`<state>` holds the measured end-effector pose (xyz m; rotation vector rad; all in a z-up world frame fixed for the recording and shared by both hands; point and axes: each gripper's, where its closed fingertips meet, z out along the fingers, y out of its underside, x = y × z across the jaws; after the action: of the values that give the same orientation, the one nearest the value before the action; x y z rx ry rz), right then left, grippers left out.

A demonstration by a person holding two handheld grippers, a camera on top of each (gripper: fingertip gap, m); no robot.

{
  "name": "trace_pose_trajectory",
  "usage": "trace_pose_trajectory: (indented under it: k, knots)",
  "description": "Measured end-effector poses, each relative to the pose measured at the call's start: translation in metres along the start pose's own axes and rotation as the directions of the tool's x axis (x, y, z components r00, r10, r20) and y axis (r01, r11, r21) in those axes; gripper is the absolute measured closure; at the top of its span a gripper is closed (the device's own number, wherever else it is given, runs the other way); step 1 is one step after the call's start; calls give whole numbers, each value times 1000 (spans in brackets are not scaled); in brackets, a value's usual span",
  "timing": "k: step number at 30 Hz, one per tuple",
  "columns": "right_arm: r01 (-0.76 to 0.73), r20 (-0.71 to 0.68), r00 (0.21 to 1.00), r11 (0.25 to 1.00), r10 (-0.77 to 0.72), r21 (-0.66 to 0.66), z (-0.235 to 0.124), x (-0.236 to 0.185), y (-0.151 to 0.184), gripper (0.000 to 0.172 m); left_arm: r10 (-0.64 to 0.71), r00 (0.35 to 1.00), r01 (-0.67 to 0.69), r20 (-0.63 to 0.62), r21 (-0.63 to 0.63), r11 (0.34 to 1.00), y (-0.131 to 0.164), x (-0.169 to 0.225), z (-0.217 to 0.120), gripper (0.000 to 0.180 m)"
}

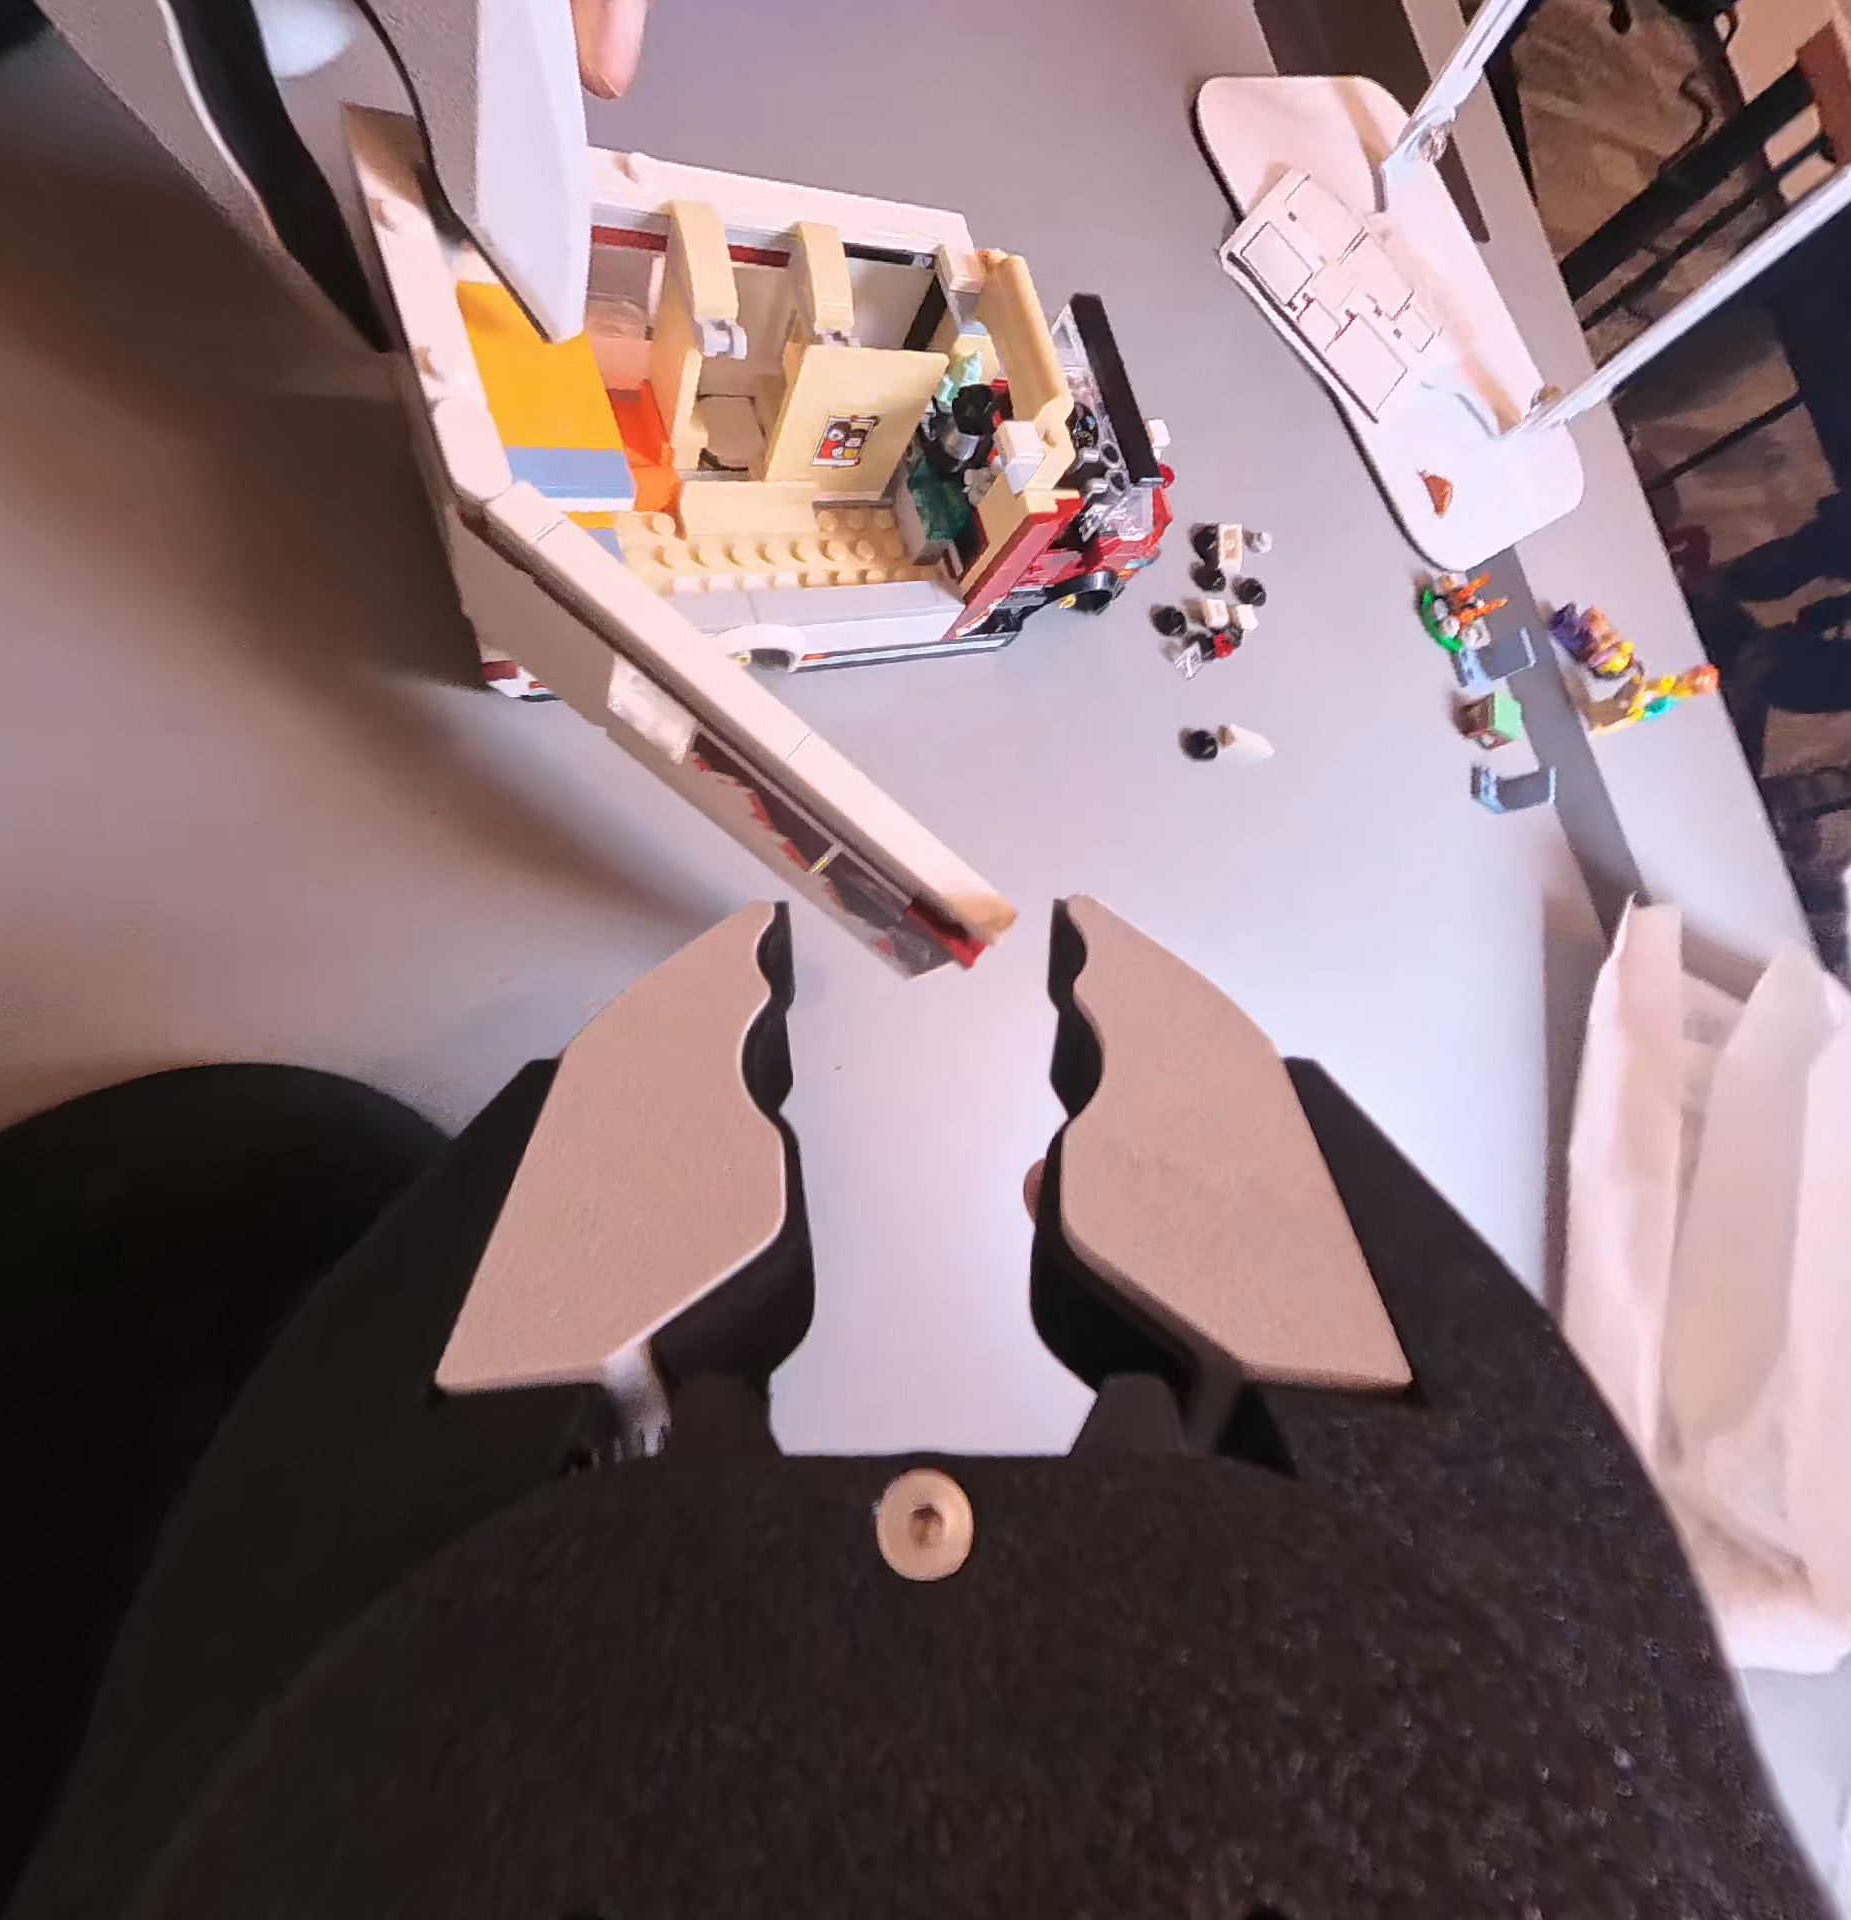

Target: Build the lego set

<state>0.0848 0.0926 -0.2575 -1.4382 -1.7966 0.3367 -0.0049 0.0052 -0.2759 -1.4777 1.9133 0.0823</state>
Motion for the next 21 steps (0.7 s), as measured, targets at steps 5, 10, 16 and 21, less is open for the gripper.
trace_pose_trajectory:
  k: [5, 10, 16, 21]
  knots:
    - [109, 31, 994, 993, -108, -51, 7, 2, -2, 143, -41, 999, 41, 15, 9, 999, -2, -1, 1, 146]
    - [165, -9, 986, 971, -169, -171, -9, -7, 8, 154, -101, 994, 100, 37, 24, 995, -3, -3, 2, 147]
    - [217, -63, 968, 936, -243, -278, -29, -27, 16, 156, -145, 987, 142, 64, 46, 989, -4, -4, 3, 148]
    - [229, -44, 967, 928, -253, -295, -29, -25, 18, 156, -132, 988, 127, 74, 71, 989, -6, -4, 4, 148]
